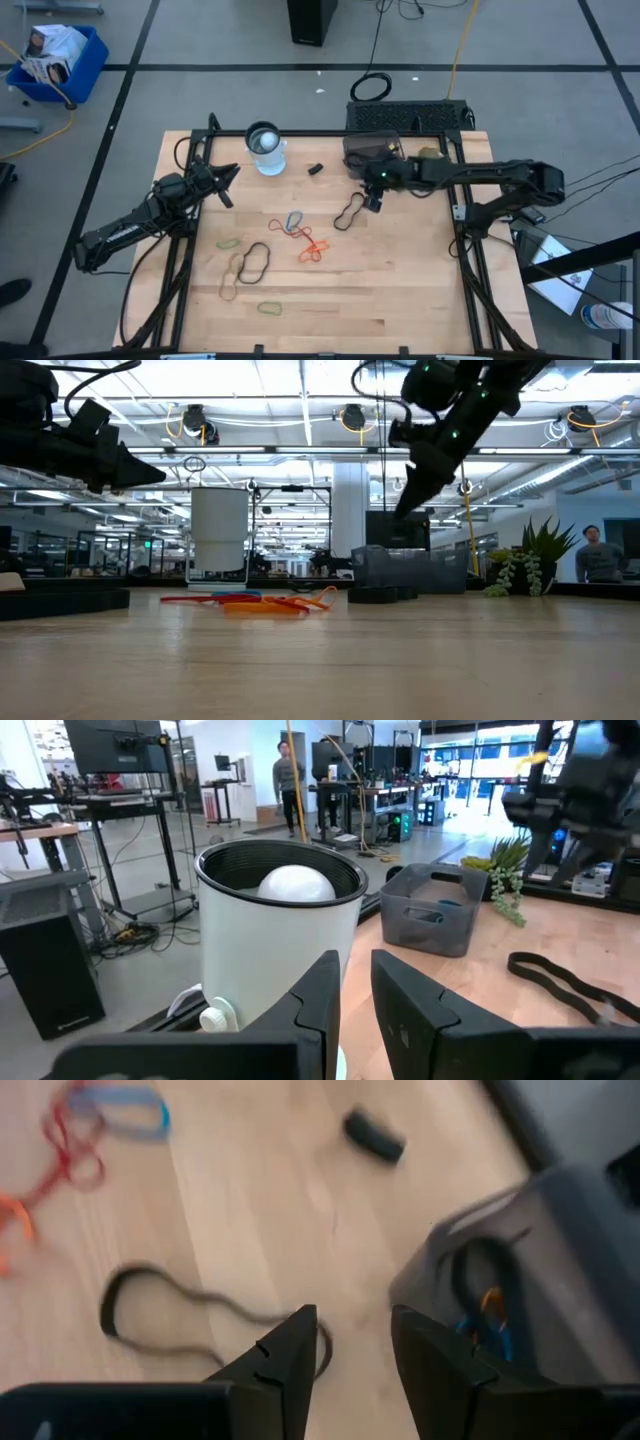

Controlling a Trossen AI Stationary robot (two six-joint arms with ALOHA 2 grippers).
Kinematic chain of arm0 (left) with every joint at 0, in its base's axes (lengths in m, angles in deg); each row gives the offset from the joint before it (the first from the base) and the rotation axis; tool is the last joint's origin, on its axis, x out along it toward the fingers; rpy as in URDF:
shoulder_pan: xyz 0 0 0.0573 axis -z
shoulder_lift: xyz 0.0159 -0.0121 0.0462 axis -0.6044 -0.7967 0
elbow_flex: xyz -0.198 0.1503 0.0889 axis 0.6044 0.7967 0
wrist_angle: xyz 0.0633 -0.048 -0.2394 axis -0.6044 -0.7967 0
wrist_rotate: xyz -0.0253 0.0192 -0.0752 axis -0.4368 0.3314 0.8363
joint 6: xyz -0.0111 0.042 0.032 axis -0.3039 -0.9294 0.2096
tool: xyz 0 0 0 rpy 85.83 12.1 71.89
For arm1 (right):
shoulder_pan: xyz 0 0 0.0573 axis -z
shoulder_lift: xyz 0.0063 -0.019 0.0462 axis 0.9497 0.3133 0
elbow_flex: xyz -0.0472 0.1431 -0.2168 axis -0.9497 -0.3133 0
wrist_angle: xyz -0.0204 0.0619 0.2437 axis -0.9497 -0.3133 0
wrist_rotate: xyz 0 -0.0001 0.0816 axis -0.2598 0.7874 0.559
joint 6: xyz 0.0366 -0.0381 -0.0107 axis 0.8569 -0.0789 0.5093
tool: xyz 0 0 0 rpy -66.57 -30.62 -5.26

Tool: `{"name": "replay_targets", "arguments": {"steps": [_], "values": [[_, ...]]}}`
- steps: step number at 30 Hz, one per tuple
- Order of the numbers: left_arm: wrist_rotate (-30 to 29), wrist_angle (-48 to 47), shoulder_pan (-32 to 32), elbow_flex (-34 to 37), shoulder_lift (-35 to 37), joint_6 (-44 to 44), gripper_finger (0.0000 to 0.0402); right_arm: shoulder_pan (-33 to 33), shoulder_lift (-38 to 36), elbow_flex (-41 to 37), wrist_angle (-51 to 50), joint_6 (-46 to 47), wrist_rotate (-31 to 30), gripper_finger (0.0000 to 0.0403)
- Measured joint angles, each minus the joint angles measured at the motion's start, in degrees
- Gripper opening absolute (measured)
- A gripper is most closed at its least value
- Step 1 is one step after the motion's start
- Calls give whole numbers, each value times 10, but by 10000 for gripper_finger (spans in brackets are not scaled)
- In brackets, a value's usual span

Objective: Pick and place rubber bands into bin
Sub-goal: Put the black rubber band into the black bin

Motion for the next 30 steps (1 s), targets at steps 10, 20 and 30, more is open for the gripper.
{"name": "replay_targets", "arguments": {"steps": [10, 20, 30], "values": [[0, 0, 0, 0, 0, 1, 70, 0, 85, 0, -14, 47, 1, 125], [0, 0, 0, 0, 0, 1, 70, 0, 138, 0, -9, 132, 2, 125], [0, 0, 0, 0, 0, 1, 70, 0, 178, 0, -9, 159, 13, 125]]}}
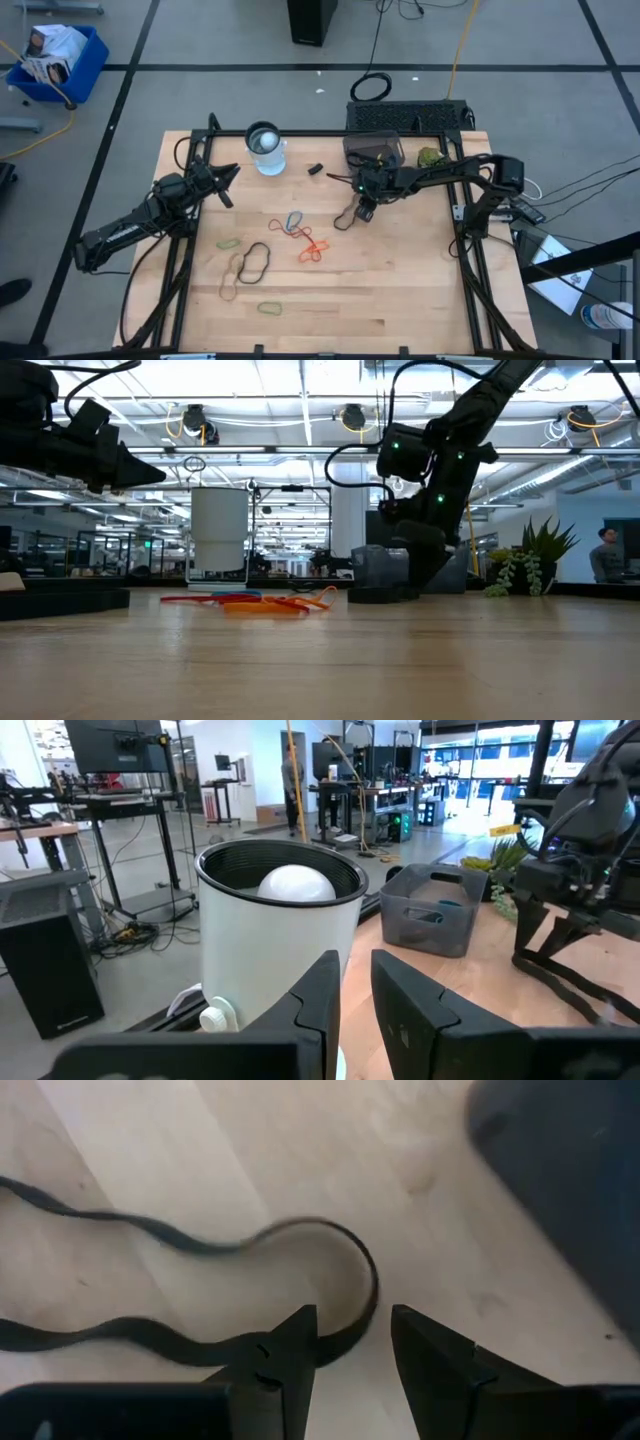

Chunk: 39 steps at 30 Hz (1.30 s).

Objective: Pick and place rubber bands into bin
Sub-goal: Put the black rubber band into the black bin

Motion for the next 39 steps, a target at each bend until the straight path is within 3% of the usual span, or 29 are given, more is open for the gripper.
{"name": "replay_targets", "arguments": {"steps": [8, 19, 27, 32, 39], "values": [[0, 0, 0, 0, 0, 0, 70, 1, 2, 0, 0, 10, 5, 115], [0, 0, 0, 0, 0, 0, 70, 1, 2, 0, 0, -22, 4, 6], [0, 0, 0, 0, 0, 0, 70, 1, -8, -1, 4, -18, 3, 3], [0, 0, 0, 0, 0, 0, 70, 0, -55, -1, 30, -18, 3, 2], [0, 0, 0, 0, 0, 0, 70, 5, -175, -1, 93, -18, -1, 1]]}}
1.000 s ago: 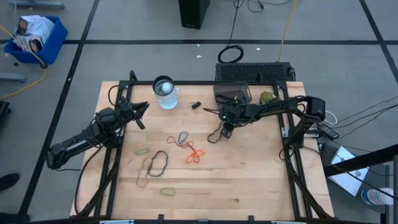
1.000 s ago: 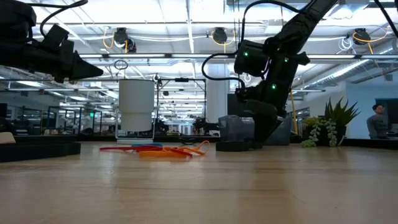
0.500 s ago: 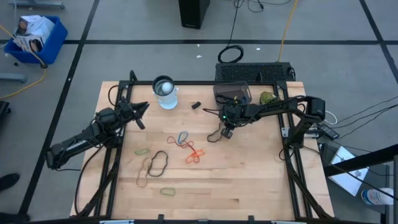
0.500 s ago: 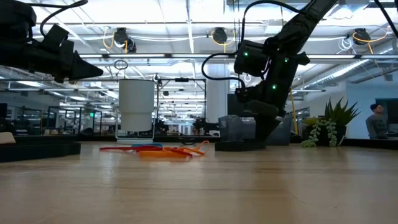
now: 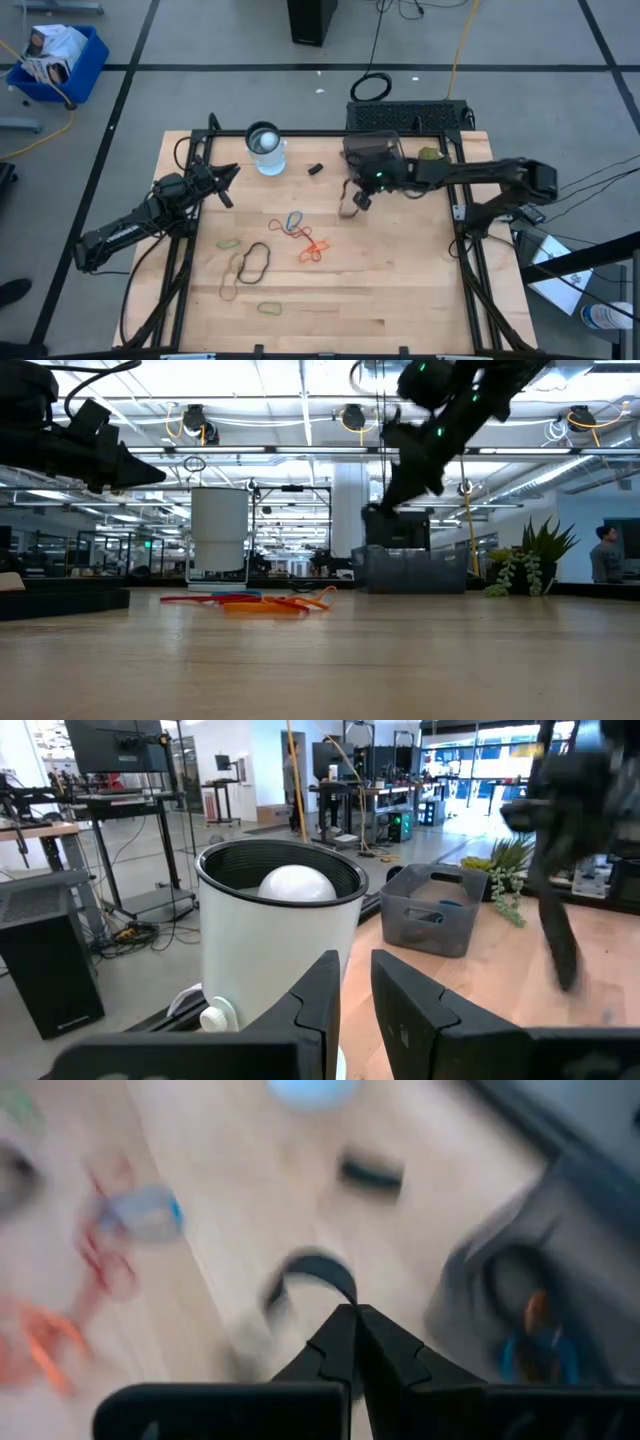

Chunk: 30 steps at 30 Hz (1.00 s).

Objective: Pick and place rubber bands into bin
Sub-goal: Put the black rubber band into the black bin

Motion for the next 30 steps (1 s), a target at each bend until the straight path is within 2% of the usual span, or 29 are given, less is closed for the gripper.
{"name": "replay_targets", "arguments": {"steps": [7, 14, 19, 22, 30], "values": [[0, 0, 0, 0, 0, -1, 70, 3, -117, 0, 51, -28, -57, 1], [0, 0, 0, 0, 0, -2, 70, 3, -185, 0, 93, -88, -141, 0], [0, 0, 0, 0, 0, -2, 70, 8, -195, 0, 162, -134, -192, 0], [0, 0, 0, 0, 0, -2, 70, 23, -189, 1, 194, -156, -194, 0], [0, 0, 0, 0, 0, -2, 70, 86, -148, 1, 161, -148, -193, 0]]}}
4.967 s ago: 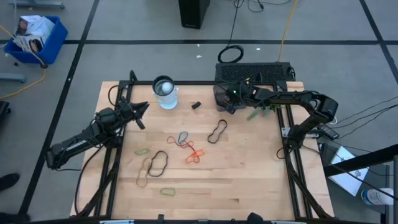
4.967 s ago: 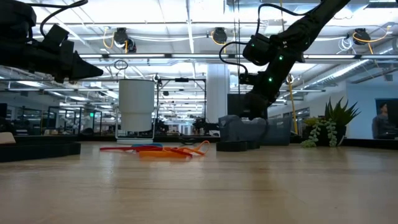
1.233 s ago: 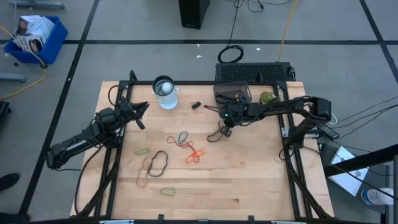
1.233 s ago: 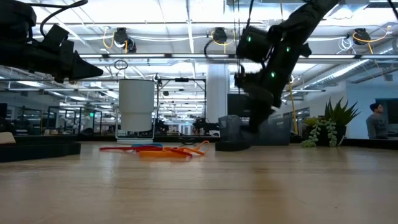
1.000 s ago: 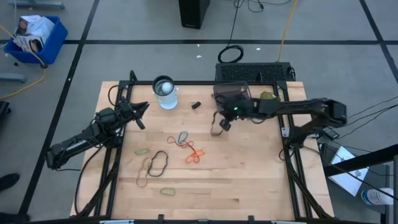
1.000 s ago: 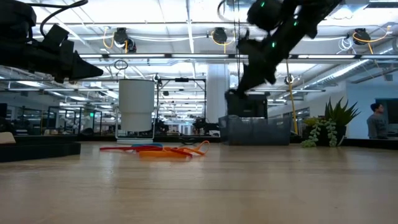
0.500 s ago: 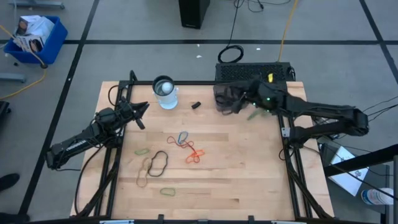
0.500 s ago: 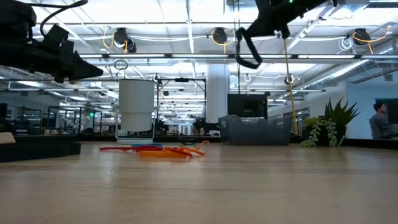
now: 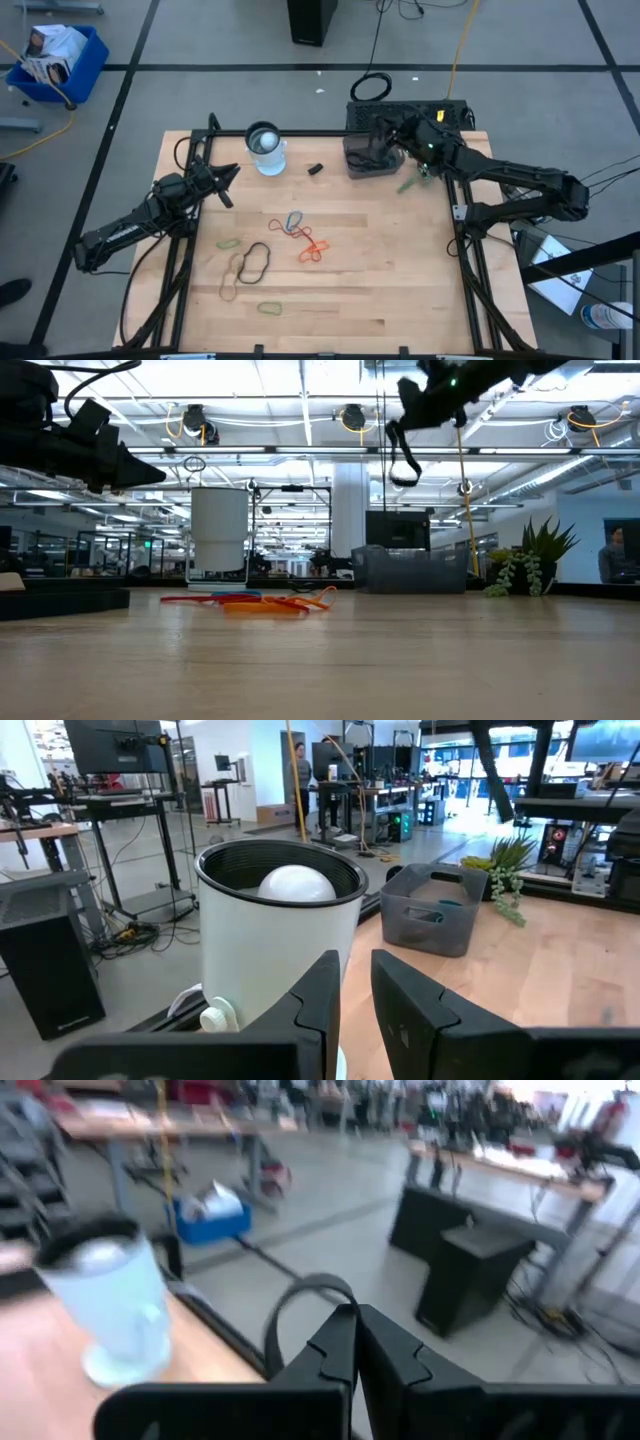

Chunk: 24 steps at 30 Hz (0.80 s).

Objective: Pick and place rubber bands into bin
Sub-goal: Put the black rubber band into the black bin

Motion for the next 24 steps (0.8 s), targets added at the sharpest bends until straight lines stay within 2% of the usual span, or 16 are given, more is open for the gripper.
{"name": "replay_targets", "arguments": {"steps": [12, 19, 24], "values": [[0, 0, 0, 0, 0, 0, 70, 53, 116, 0, -106, 28, 3, 0], [0, 0, 0, 0, 0, 0, 70, 53, 180, 0, -123, 29, 5, 0], [0, 0, 0, 0, 0, 0, 70, 54, 220, 0, -127, 29, 33, 1]]}}
